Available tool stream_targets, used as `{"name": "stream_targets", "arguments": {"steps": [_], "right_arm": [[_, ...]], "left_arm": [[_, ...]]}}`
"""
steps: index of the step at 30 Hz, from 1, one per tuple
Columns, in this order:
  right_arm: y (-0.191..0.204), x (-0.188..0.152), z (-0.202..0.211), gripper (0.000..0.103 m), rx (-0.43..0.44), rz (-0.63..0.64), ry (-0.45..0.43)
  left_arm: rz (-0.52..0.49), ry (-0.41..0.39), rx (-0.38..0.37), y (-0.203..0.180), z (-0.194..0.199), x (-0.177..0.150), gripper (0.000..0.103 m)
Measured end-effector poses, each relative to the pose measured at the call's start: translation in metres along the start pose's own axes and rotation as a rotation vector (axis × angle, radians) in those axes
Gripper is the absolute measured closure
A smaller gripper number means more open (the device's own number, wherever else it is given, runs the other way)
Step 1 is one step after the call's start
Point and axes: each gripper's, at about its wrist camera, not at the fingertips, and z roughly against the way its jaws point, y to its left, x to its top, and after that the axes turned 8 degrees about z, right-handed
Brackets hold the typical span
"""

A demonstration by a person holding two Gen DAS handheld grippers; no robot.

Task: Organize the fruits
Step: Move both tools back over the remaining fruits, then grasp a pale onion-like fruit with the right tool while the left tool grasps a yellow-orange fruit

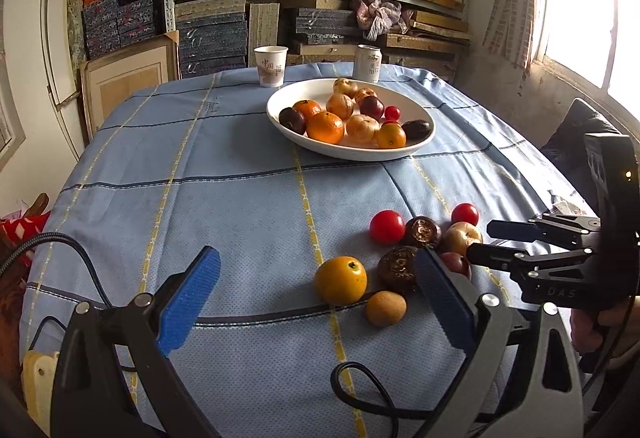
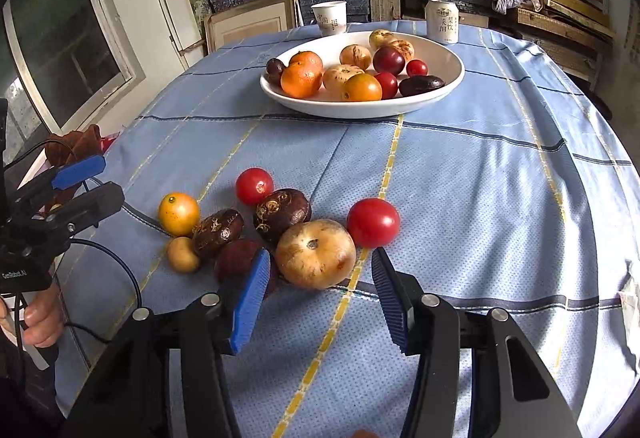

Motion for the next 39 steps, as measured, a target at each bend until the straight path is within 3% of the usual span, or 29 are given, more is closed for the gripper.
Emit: {"name": "stream_targets", "arguments": {"steps": [14,26,33,35,37,39], "right_arm": [[-0.008,0.006,-0.013,0.049,0.032,-0.057,0.020],[-0.014,0.004,-0.018,0.059,0.082,-0.131,0.031],[-0.023,-0.005,0.023,0.059,0.086,-0.144,-0.103],[-0.022,-0.008,0.039,0.059,0.080,-0.133,-0.139],[-0.023,-0.011,0.051,0.059,0.087,-0.137,-0.165],[-0.024,-0.013,0.060,0.059,0.097,-0.141,-0.187]], "left_arm": [[0.013,-0.003,-0.006,0.003,0.001,0.001,0.007],[0.017,0.000,0.002,0.006,-0.001,0.002,0.007],[0.021,0.039,-0.102,0.004,-0.009,0.007,0.007],[0.017,0.066,-0.095,0.002,-0.018,0.007,0.011],[0.014,0.106,-0.103,0.000,-0.029,0.007,0.026],[0.014,0.129,-0.090,0.000,-0.038,0.006,0.031]]}}
